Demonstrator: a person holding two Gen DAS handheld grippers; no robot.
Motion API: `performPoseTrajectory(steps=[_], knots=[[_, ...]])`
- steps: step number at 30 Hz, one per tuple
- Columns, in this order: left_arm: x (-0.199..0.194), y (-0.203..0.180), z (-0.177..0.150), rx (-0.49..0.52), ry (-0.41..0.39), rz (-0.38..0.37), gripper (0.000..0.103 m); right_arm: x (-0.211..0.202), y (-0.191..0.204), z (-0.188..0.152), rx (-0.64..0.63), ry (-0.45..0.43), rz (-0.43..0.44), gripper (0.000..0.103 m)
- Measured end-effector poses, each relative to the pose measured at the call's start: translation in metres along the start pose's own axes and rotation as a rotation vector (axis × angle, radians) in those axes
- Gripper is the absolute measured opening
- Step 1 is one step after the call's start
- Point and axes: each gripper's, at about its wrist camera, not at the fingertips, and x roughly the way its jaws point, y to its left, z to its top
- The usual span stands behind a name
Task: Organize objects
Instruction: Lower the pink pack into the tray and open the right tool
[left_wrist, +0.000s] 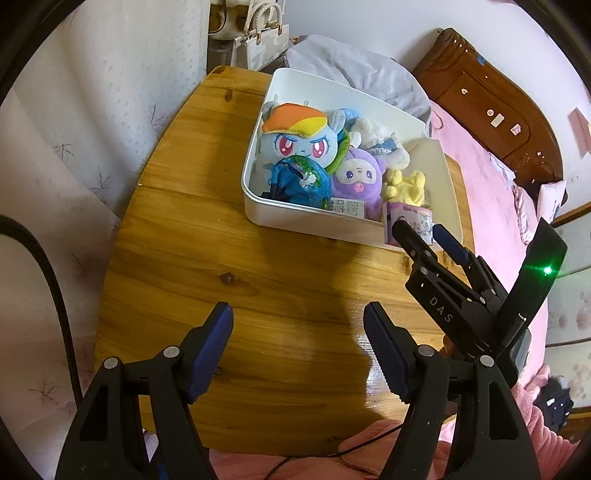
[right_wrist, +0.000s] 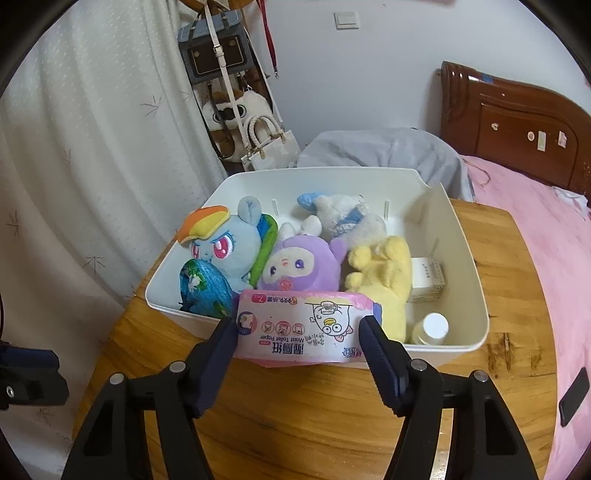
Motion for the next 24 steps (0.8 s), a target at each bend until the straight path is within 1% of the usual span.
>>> performPoseTrajectory(steps=[10,13,15,20,24], knots=[[0.004,0.029,0.004,-0.052,0.023,-0.006,0.076,0.012,0.008,0.012,0.010,-0.011,-0.029,0.068],[0.000,0.034,0.002,-0.071,0.003,-0.033,0.076,0.015,0.008,0.016,0.024,-0.014,-0.036,0.067],[-0.005,0.032,0.001,-0.066,-0.015,-0.045,0.076,0.018,0.008,0.017,0.028,-0.013,-0.039,0.067],[-0.015,0.023,-0.007,-0.029,-0.045,-0.036,0.076,0.021,0.008,0.020,0.019,0.000,-0.035,0.067],[-0.022,0.021,-0.017,-0.035,-0.062,-0.029,0.076,0.018,0.005,0.021,0.045,-0.013,-0.019,0.067]])
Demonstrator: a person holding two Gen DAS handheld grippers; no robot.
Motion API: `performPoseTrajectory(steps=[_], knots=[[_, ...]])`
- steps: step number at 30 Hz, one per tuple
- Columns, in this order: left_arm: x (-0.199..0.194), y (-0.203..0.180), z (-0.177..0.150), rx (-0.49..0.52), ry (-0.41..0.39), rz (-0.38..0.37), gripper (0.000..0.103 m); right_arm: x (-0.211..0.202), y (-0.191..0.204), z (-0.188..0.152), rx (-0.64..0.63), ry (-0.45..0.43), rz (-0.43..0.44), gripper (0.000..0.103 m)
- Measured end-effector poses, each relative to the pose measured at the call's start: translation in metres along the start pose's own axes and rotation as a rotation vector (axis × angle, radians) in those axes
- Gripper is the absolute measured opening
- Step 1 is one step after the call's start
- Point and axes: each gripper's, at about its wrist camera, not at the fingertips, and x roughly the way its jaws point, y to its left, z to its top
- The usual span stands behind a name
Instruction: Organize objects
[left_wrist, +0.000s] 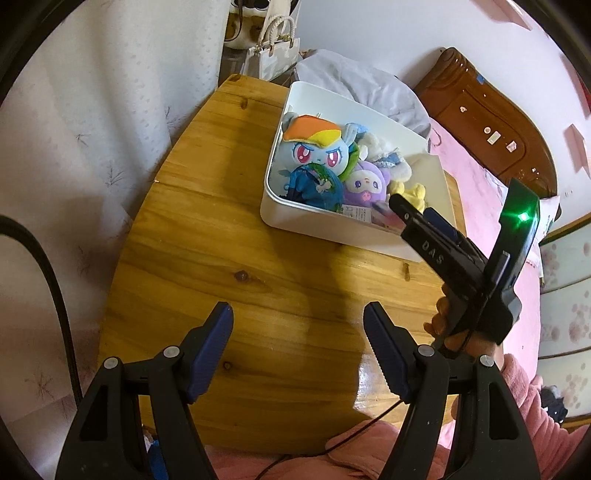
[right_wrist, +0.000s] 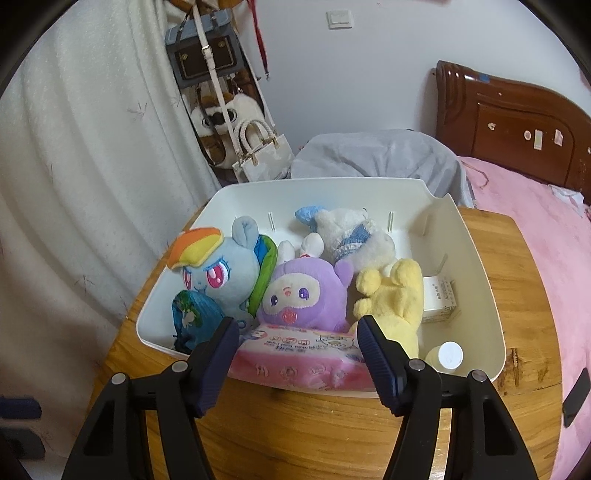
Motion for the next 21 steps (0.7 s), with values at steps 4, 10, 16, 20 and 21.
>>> performPoseTrajectory(steps=[4,10,16,20,21], knots=[[-0.009,-0.004,-0.013,-0.019,-0.026,0.013,0.076,-0.006,-0.003,-0.001,0.021,0.014,0.024,0.069],[-0.028,-0.025,-0.039,0.021,-0.073,0.033,0.076,-0.040,-0.008,-0.009,0.017,-0.029,0.042,0.081],[-0.048,-0.050,-0.071,0.090,-0.120,0.061,0.076,-0.076,-0.016,-0.027,0.007,-0.019,0.037,0.082],[-0.058,-0.062,-0.091,0.120,-0.139,0.083,0.076,-0.102,-0.021,-0.049,-0.013,0.006,0.011,0.083],[-0.060,-0.065,-0.097,0.126,-0.146,0.086,0.076,-0.110,-0.022,-0.056,-0.023,0.016,0.000,0.083]])
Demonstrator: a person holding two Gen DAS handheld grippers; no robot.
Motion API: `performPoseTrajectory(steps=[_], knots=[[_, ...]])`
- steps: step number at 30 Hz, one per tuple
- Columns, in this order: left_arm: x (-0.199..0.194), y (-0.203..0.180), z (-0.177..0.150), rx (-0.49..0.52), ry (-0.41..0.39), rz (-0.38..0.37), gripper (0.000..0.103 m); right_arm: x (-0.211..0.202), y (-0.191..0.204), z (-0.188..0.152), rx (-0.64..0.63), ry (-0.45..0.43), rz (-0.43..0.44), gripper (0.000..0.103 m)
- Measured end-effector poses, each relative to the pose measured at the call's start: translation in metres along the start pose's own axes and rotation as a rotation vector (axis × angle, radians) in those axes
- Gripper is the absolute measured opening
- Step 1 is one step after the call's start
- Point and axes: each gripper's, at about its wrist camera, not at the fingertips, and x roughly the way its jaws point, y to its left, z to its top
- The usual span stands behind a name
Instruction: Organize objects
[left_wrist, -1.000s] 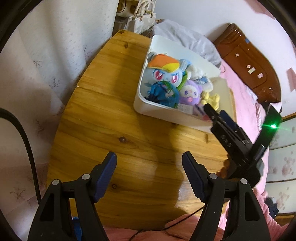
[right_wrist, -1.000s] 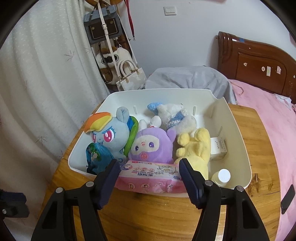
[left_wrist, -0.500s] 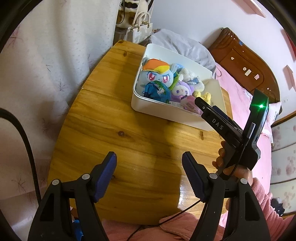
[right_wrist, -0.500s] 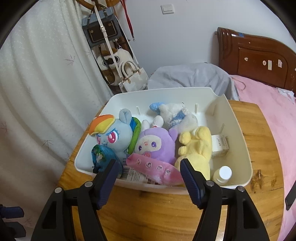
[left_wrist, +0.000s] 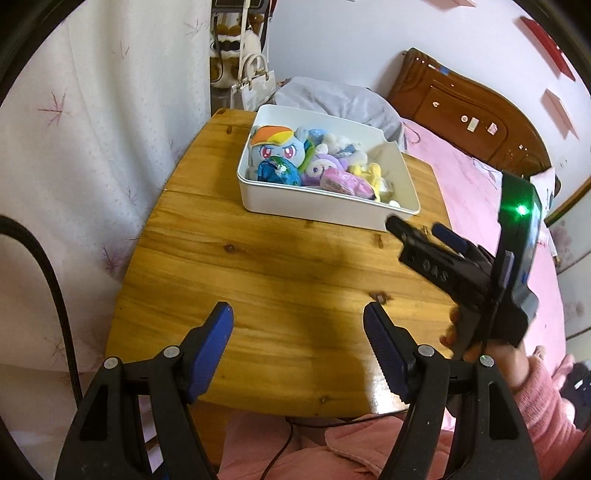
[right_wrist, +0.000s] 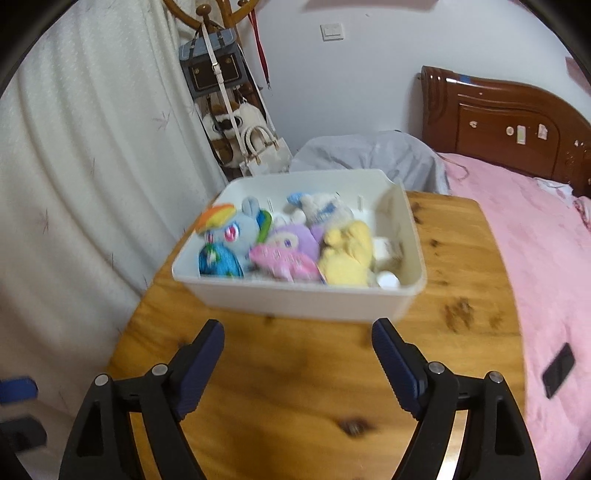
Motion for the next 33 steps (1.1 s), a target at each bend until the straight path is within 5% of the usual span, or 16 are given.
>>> performPoseTrajectory(steps=[10,16,24,33], knots=[[-0.023,-0.035,-0.031,0.078,-0.055,-0.016,0.076,-0.067,-0.011,-0.047,0.000,0.115,-0.042,0.083],[-0.037,-0.038,-0.033,0.068,-0.113,0.071,0.076,-0.118,-0.022,-0.052,0.045,0.118,-0.059,0.083],[-0.063,-0.040,-0.019,0.056,-0.188,0.115,0.076,-0.178,-0.031,-0.041,0.108,0.059,-0.038,0.084],[-0.067,-0.057,-0.008,0.082,-0.185,0.141,0.081,-0.211,-0.021,-0.033,0.137,0.000,-0.011,0.088]])
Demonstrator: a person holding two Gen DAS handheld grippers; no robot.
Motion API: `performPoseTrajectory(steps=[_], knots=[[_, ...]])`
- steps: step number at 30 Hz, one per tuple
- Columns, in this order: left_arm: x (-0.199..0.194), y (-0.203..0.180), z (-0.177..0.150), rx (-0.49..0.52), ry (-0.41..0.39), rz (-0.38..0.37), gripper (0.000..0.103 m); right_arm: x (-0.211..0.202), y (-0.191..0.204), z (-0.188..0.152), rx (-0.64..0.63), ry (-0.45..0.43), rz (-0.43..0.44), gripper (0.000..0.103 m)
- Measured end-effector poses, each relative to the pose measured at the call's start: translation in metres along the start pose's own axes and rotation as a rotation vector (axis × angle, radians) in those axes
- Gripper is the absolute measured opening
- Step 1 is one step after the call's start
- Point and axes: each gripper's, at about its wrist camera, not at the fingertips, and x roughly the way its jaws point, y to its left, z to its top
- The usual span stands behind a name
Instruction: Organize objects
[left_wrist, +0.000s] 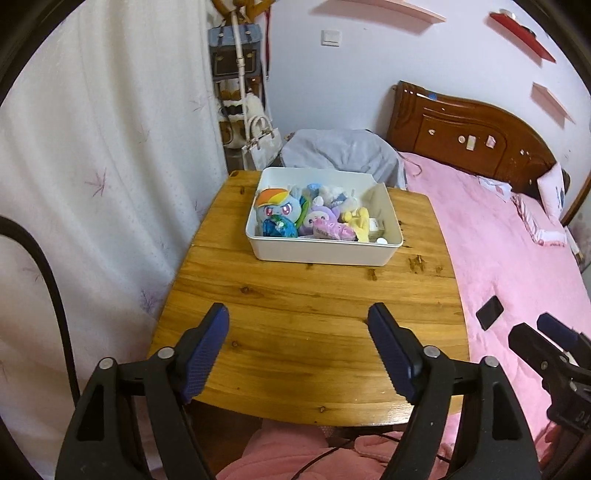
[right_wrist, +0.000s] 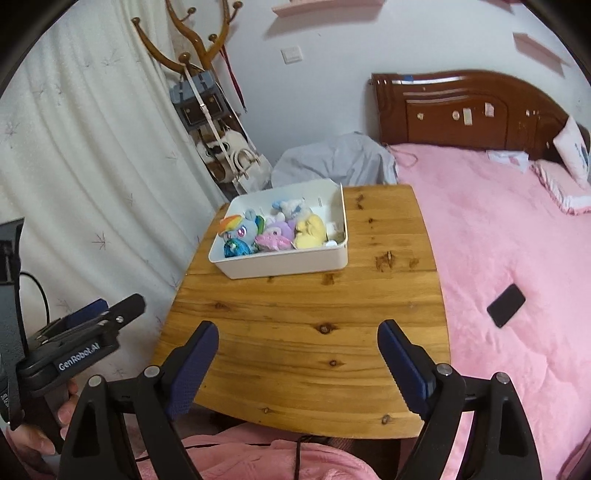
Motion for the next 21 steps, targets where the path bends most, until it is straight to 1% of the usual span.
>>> performPoseTrajectory(steps=[2,4,6,9,12,14,16,21], knots=[[0.001,-0.003,-0.001,0.007,0.013,-0.004,0.084,0.002,0.004,0.000,-0.008,-0.008,0.003,0.088],[0.003,-0.005,-0.002,0.018,0.017,-0.005,0.090,0.004,0.005,0.001,-0.011,-0.007,0.011,0.090],[0.004,-0.006,-0.001,0.022,0.016,0.002,0.093,0.007,0.006,0.002,-0.016,-0.007,-0.001,0.103],[0.003,-0.004,0.001,0.015,0.001,0.016,0.101,0.009,0.007,0.004,-0.021,-0.018,-0.014,0.103],[0.000,0.000,0.003,0.007,-0.023,0.044,0.102,0.012,0.009,0.008,-0.018,-0.024,-0.022,0.103],[0.000,0.001,0.005,0.009,-0.029,0.048,0.102,0.015,0.010,0.010,-0.014,-0.023,-0.031,0.103],[0.001,0.003,0.006,0.009,-0.034,0.070,0.102,0.018,0.010,0.011,-0.012,-0.021,-0.028,0.103],[0.002,0.013,0.011,-0.035,-0.045,0.089,0.102,0.028,0.010,0.016,-0.008,0.001,-0.015,0.103]])
